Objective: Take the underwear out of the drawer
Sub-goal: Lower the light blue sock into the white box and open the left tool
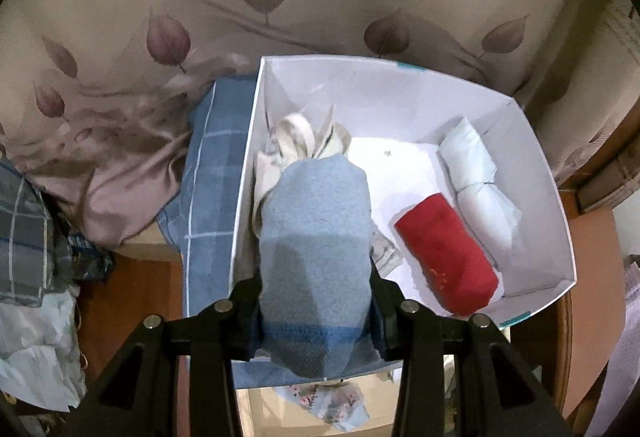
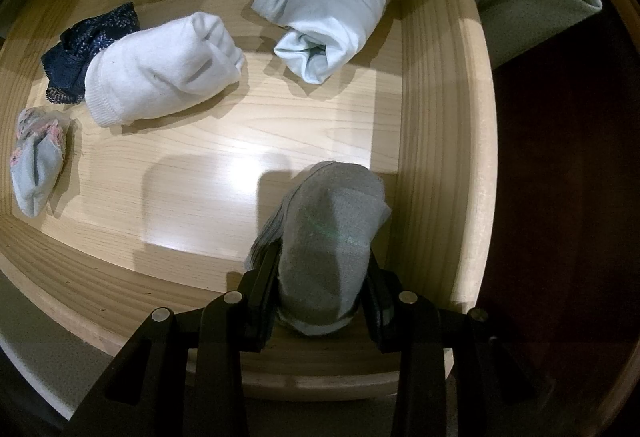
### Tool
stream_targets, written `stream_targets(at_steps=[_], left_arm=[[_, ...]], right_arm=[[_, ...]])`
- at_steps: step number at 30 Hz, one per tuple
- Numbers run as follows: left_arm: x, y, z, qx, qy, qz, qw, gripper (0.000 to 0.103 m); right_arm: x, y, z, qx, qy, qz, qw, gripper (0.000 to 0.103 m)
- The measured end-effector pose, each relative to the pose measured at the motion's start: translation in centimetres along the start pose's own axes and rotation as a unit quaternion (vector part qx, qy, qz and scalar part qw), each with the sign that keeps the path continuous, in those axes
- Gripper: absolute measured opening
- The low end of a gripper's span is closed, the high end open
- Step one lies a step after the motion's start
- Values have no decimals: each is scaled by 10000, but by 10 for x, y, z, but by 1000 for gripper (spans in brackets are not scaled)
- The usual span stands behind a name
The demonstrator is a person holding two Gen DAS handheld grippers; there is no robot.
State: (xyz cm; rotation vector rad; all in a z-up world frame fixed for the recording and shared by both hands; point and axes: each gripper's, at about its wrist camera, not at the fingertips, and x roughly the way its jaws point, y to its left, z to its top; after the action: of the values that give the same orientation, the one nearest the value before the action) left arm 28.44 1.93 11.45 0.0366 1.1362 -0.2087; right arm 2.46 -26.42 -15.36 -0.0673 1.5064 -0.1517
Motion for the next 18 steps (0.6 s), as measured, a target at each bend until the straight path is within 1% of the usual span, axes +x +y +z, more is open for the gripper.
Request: stream_targets(at_steps=[4,11,15,16,18], left_arm=[[9,2,-5,-85,111,70,9999,43],[9,3,-4,-179,248,74,9995,45],[3,-1,-4,-101,231,77,9997,51],[0,0,-4,-131,211,25,9997,55],[-6,3,-4,-239,145,-51,9996,57]], right_arm=[[0,0,-1,4,0,0,10000,34],[0,0,-1,2,0,1,10000,34],[0,0,-1,3,-1,2,10000,34],[0,0,-1,4,0,0,10000,34],[0,0,-1,4,-1,0,10000,34]])
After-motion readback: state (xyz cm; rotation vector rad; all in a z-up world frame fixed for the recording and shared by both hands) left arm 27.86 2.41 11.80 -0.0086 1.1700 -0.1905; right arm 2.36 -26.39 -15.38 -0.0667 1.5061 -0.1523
